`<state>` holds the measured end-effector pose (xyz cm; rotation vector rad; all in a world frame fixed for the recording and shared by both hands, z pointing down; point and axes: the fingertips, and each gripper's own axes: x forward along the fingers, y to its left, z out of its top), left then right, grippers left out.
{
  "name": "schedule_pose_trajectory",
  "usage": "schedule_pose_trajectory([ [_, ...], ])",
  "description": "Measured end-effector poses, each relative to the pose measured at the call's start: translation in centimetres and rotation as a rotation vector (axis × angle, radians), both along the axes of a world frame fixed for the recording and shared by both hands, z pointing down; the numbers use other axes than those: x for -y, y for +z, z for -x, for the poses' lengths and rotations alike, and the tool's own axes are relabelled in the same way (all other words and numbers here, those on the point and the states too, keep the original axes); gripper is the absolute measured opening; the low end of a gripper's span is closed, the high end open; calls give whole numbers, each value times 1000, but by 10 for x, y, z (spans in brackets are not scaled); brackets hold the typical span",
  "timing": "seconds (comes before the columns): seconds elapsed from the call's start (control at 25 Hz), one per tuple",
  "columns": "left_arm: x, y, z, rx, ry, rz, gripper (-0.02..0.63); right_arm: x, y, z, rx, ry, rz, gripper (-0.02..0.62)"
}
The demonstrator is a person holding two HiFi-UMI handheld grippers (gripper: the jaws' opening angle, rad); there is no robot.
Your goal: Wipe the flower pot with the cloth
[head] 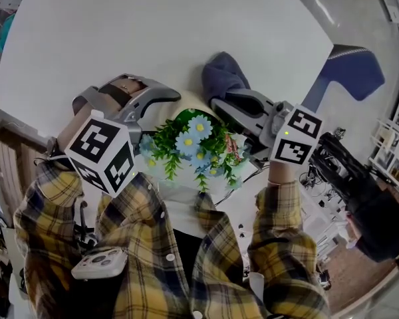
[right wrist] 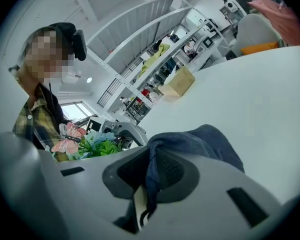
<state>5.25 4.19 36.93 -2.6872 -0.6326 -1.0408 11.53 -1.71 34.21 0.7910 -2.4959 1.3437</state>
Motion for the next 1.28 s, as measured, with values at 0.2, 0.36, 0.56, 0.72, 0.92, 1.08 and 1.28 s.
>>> schedule_pose_trajectory([
  [0.2, -10, -1, -7, 10, 83, 5, 374, -6, 0, 5, 4, -20, 14, 29],
  [0.36, -10, -1, -6, 15, 99, 18, 374, -5, 0, 6, 2, -23, 16, 29],
  [0.56, -8, 4, -1, 19, -28, 119, 374, -5, 0, 3, -2, 8, -2, 29],
  [0.72, -1, 6, 9, -19, -224, 232, 374, -7, 1, 0, -9, 30, -10, 29],
  [0.92, -1, 3, 27, -29, -501, 328, 373, -11, -1, -8, -18, 72, -15, 29],
  [1.08, -13, 1, 38, 22, -745, 474, 373, -19, -4, -14, -28, 113, -21, 29],
  [1.28, -41, 3, 37, -3, -922, 567, 373, -24, -3, -11, -25, 148, -21, 29],
])
